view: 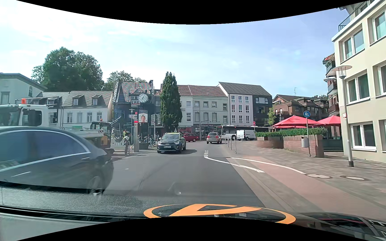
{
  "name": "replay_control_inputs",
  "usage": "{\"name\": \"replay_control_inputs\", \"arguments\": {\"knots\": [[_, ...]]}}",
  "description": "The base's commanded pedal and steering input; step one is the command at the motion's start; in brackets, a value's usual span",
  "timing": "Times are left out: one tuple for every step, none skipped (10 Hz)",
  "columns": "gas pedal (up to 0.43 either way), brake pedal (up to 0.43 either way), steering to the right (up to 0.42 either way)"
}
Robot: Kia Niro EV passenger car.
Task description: Follow the waypoints while adhering to traffic rules and regulations
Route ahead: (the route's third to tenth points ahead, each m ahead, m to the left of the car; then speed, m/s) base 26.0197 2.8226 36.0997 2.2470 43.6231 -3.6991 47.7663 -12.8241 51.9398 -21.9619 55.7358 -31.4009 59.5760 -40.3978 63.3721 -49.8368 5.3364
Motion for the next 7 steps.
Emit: {"name": "replay_control_inputs", "arguments": {"knots": [[0.0, 0.0, -0.004], [0.0, 0.0, -0.003], [0.0, 0.0, 0.0], [0.0, 0.0, 0.0], [0.0, 0.0, 0.0], [0.0, 0.0, 0.0], [0.0, 0.0, 0.002]]}}
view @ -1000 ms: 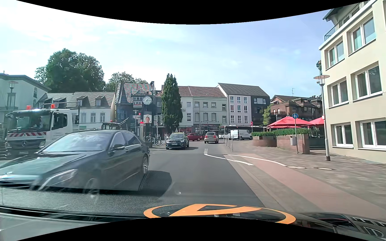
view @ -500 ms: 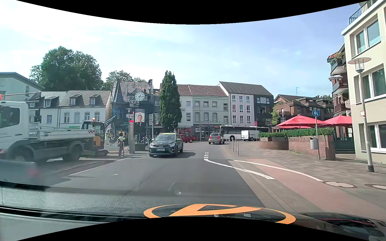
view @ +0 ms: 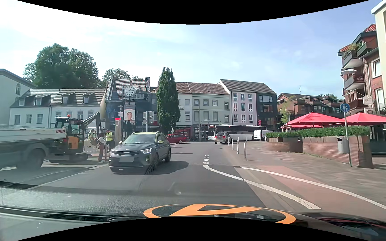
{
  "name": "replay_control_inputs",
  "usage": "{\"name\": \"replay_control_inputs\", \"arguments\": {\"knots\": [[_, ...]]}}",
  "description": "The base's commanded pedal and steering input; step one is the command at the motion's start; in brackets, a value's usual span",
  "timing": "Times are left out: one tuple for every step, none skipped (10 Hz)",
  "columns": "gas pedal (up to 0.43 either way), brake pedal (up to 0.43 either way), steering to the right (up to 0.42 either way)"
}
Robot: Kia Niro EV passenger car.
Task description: Follow the waypoints while adhering to traffic rules and regulations
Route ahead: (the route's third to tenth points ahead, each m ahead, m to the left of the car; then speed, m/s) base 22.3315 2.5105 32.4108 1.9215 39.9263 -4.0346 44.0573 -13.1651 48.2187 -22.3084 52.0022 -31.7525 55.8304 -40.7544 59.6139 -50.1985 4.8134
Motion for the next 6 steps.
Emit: {"name": "replay_control_inputs", "arguments": {"knots": [[0.0, 0.0, 0.001], [0.0, 0.0, 0.0], [0.0, 0.0, 0.0], [0.0, 0.0, -0.002], [0.039, 0.0, -0.002], [0.098, 0.0, -0.003]]}}
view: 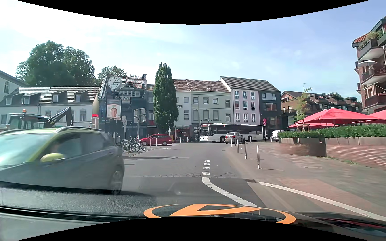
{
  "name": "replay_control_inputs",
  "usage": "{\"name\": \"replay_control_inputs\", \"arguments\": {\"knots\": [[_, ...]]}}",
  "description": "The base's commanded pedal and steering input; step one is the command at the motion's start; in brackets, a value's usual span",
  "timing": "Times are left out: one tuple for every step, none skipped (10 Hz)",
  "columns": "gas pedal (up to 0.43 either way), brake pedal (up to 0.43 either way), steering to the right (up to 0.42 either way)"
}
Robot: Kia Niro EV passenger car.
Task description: Follow the waypoints while adhering to traffic rules and regulations
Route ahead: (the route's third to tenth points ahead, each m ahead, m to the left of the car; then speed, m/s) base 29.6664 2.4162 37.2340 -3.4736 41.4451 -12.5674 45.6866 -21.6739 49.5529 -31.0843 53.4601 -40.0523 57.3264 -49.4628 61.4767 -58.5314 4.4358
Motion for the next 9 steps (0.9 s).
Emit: {"name": "replay_control_inputs", "arguments": {"knots": [[0.11, 0.0, -0.002], [0.13, 0.0, -0.003], [0.169, 0.0, -0.002], [0.177, 0.0, -0.003], [0.197, 0.0, -0.002], [0.197, 0.0, -0.001], [0.209, 0.0, -0.001], [0.22, 0.0, 0.0], [0.22, 0.0, 0.002]]}}
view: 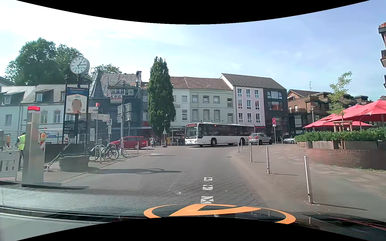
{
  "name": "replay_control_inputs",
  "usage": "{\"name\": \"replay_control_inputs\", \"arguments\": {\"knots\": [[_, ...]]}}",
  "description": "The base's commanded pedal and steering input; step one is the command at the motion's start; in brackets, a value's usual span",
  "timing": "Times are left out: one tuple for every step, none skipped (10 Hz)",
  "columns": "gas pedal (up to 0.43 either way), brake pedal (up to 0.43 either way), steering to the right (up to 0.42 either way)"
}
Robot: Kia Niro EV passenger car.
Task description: Follow the waypoints while adhering to traffic rules and regulations
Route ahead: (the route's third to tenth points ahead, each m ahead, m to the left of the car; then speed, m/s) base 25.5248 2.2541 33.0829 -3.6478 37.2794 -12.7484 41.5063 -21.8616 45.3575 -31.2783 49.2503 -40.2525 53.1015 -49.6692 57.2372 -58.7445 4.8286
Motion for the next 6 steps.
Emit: {"name": "replay_control_inputs", "arguments": {"knots": [[0.22, 0.0, 0.003], [0.22, 0.0, 0.003], [0.209, 0.0, 0.005], [0.197, 0.0, 0.005], [0.157, 0.0, 0.005], [0.157, 0.0, 0.006]]}}
